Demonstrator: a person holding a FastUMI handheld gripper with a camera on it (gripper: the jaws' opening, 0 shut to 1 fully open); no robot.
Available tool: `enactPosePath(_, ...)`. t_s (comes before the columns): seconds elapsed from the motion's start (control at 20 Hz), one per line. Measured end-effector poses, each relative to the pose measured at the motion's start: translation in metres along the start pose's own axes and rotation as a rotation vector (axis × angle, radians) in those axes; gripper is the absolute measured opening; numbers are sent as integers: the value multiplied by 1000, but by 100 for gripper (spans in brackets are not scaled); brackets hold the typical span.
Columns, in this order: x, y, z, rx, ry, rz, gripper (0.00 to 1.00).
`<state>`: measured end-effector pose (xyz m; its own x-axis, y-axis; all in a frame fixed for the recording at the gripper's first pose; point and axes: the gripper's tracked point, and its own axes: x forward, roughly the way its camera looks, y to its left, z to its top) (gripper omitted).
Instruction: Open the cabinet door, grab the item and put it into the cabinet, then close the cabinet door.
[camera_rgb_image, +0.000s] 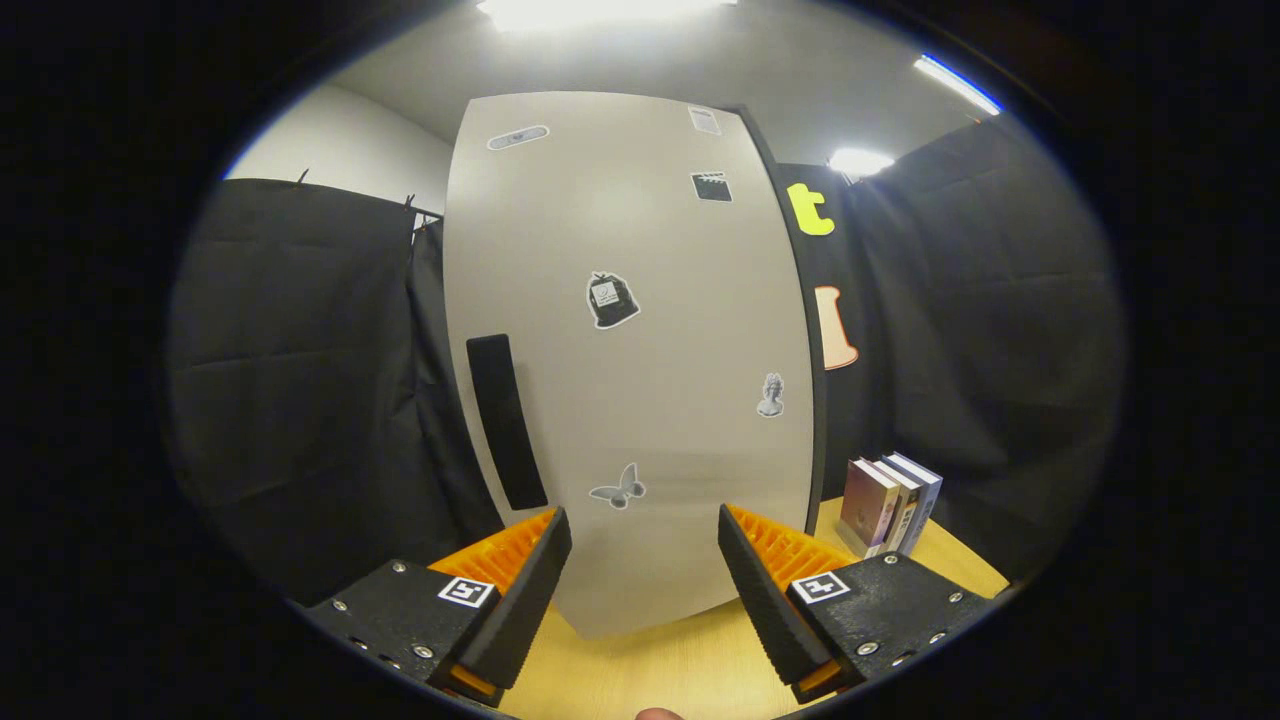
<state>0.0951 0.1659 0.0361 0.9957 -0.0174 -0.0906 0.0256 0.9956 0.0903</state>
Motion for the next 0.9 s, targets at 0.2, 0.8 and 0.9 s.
enactPosePath(0.2,5,-1,-5,20,27,8,92)
enactPosePath(0.8,18,1,-7,23,40,52,92)
enactPosePath(0.9,19,1,-6,31,43,56,92)
